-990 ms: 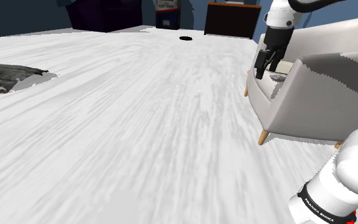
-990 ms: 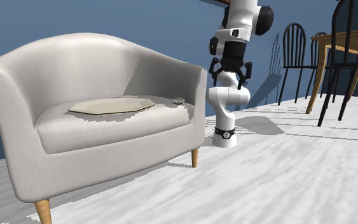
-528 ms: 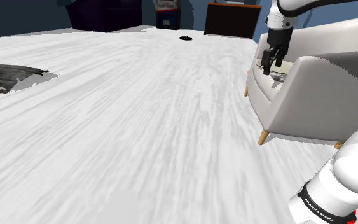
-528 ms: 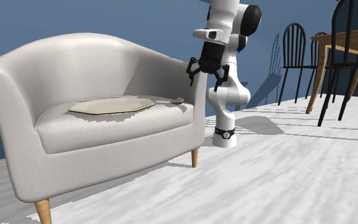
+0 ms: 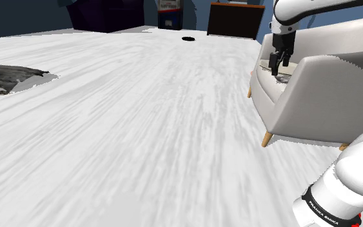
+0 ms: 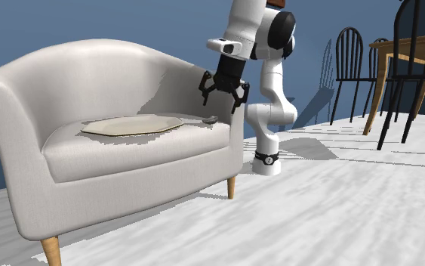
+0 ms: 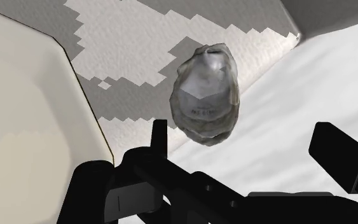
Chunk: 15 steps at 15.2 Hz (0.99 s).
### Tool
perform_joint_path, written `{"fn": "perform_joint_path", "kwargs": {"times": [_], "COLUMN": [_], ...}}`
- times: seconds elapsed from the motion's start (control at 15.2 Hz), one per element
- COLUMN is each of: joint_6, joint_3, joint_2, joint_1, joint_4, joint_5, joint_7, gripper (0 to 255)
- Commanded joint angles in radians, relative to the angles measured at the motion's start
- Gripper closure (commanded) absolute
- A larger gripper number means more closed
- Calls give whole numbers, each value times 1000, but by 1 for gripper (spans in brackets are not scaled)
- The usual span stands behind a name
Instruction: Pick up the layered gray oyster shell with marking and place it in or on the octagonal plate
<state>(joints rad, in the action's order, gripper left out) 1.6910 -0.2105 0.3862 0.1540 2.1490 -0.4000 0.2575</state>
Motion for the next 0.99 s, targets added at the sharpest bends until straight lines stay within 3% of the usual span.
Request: {"fn": "perform_joint_path", "kwargs": {"times": [0.0,0.26,0.73,0.79,0.92], "joint_6": [21,68,67,67,67], "joint_3": [-6,-19,-19,-19,-19], "joint_2": [0,2,2,2,2], "joint_1": [4,10,10,10,10], "joint_4": [21,66,66,66,66], "joint_5": [-6,-15,-15,-15,-15], "joint_7": [1,-2,-2,-2,-2], "gripper": [0,0,0,255,255]}}
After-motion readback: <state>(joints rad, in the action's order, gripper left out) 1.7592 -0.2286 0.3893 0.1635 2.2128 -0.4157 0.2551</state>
